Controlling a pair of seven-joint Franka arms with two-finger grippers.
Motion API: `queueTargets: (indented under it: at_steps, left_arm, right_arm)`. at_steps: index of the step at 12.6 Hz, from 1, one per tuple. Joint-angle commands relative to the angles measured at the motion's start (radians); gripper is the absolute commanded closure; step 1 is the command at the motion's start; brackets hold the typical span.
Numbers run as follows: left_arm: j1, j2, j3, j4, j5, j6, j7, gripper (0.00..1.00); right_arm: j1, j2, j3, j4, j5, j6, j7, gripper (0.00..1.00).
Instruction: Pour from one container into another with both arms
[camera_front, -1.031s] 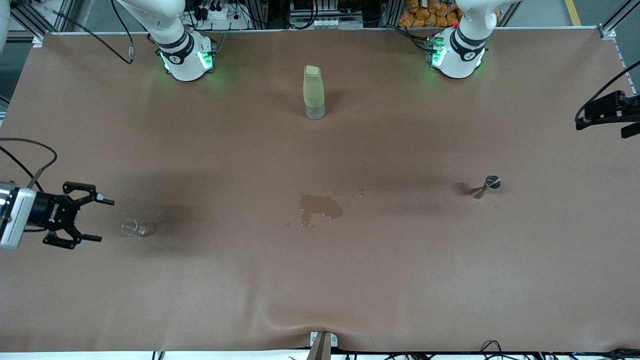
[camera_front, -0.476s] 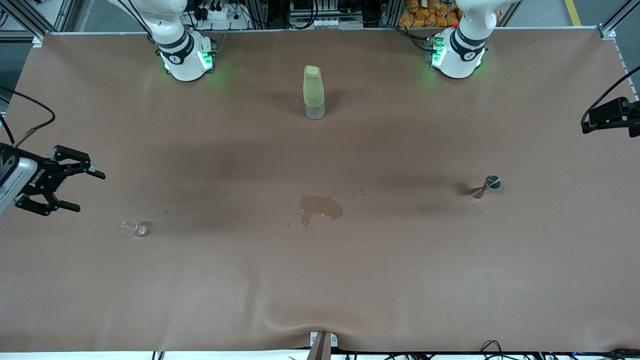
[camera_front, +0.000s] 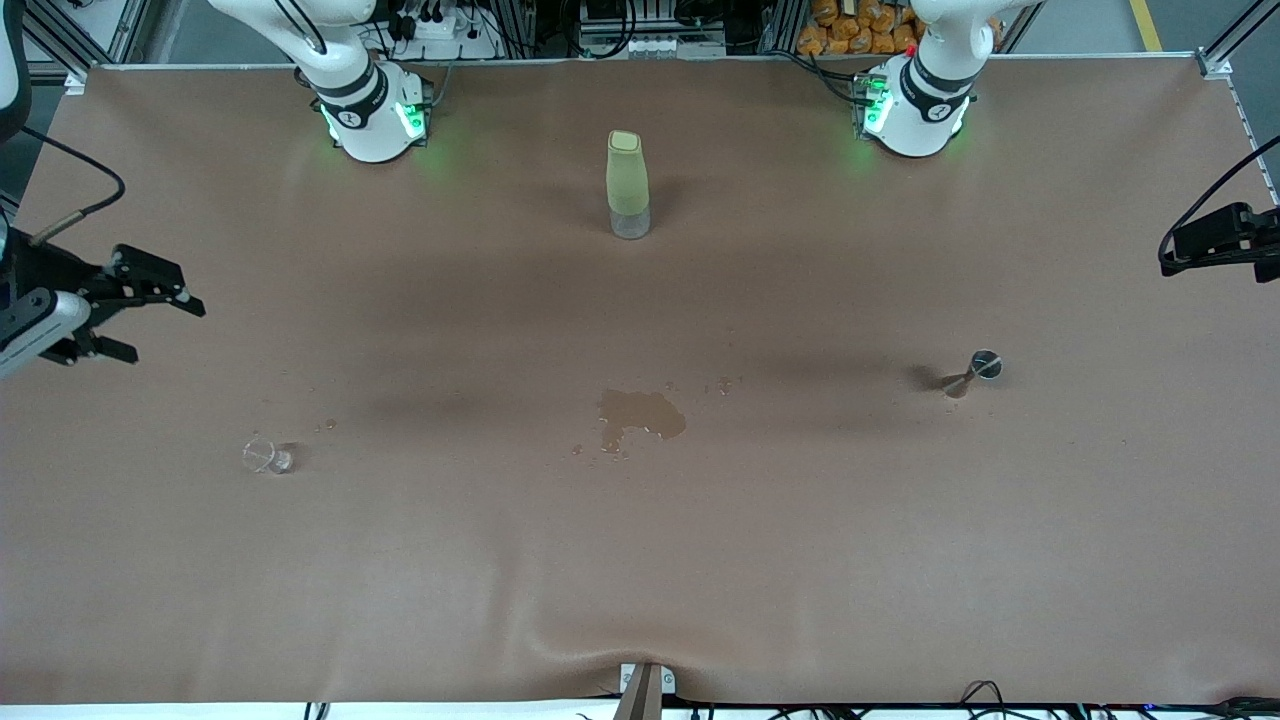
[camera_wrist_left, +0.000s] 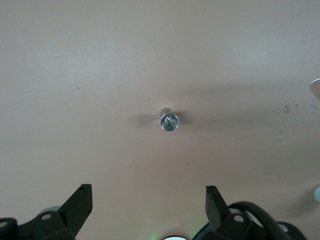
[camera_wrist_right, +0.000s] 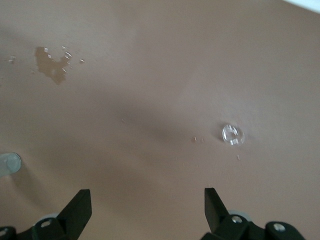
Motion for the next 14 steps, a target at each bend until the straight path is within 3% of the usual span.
queueTargets:
  at_steps: [1, 5, 11, 12, 14]
  left_arm:
    - [-0.001, -0.018, -0.054, -0.012, 0.03, 0.014, -0.123, 0.0]
    - [0.008, -0.023, -0.096, -0.023, 0.034, 0.037, -0.202, 0.0]
    - [-0.004, -0.061, -0.09, -0.043, 0.03, 0.049, -0.202, 0.0]
    - [-0.036, -0.067, -0.076, -0.054, 0.027, 0.052, -0.202, 0.0]
    - [-0.163, -0.075, 0.063, -0.067, 0.022, 0.057, -0.204, 0.0]
  right_arm:
    - [0.054, -0.077, -0.048, -0.034, -0.103, -0.056, 0.181, 0.0]
    - [0.085, -0.108, -0.039, 0.01, -0.18, -0.173, 0.522, 0.0]
    - [0.036, -0.162, -0.036, 0.01, -0.184, -0.172, 0.495, 0.0]
    - [0.033, -0.163, -0.037, 0.01, -0.184, -0.173, 0.495, 0.0]
    - [0.031, -0.163, -0.043, 0.01, -0.184, -0.181, 0.497, 0.0]
